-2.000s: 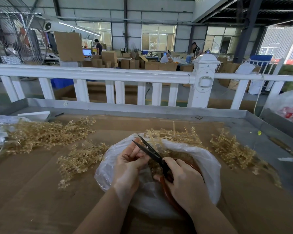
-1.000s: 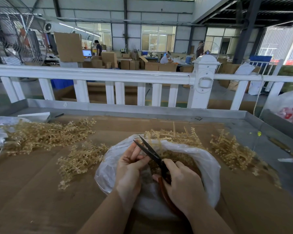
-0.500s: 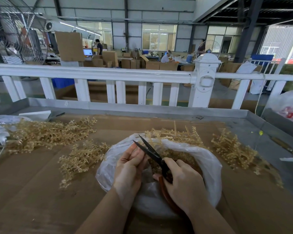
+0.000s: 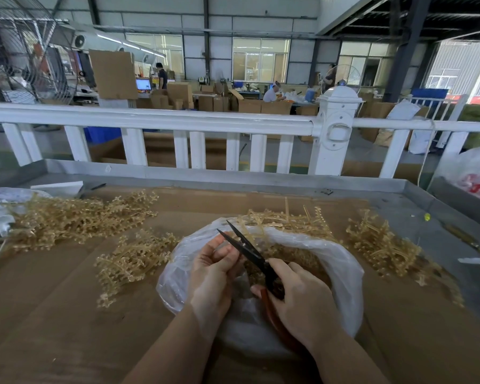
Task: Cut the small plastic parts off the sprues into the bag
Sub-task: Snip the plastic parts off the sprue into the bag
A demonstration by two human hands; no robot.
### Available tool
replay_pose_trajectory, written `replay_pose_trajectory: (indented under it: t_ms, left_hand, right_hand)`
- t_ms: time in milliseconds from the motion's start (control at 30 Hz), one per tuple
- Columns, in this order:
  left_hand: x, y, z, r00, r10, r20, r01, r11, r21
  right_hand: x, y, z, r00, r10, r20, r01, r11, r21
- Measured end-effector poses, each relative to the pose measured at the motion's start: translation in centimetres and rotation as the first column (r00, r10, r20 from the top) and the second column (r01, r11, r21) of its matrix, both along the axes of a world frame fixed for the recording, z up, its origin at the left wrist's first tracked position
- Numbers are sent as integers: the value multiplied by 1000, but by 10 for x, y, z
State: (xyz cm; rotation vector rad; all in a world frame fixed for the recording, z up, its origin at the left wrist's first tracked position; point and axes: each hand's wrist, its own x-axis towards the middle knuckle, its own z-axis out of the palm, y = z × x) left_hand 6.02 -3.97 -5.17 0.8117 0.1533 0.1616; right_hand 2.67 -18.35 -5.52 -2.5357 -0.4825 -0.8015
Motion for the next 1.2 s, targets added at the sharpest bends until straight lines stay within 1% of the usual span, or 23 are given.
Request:
replay_pose_trajectory:
  t_ms: [133,433,600,667,767,833,900,1033,1100,1200]
  left_hand:
    - [-1,-1,1,999,34,-5,-34,999,17]
    - [-5,-1,4,1000,28,-3,-28,1000,14]
    - [-5,-2,3,999,36,14,-36,998,43]
    - [-5,-1,2,1000,20,16,-21,999,36]
    - [-4,3,1,998,-56,26,56,998,-21]
    - [-4,4,0,996,-84,18,84,996,-3]
    - [-3,1,-1,998,-64,10,64,998,20]
    - [0,-1,-6,1000,14,-13,-14,1000,9]
    - [0,1,-5,1000,1,-18,-1,1000,-23]
    - [-2,3,0,998,-68,-3,68,996,-57]
  right_hand:
    - [0,-1,0,1000,15,-4,-15,1000,5]
    - [1,-3,1,999,42,-20,-42,999,-14]
    - [0,-4,2,998,45,-49,-46,999,-22]
    - [0,-4,2,1000,13,-25,-14,1000,-17]
    - [0,-3,2,999,-41,-18,41,999,12]
    - [0,-3,1,998,-61,-31,61,998,-10]
    - [0,-2,0,996,-78,-49,77,997,-31]
    - [0,-2,0,993,-109,-43,109,994,-6]
    - [0,-2,0,993,-115,-38,115,993,-3]
    - [1,-2,0,993,-114,-38,113,993,-11]
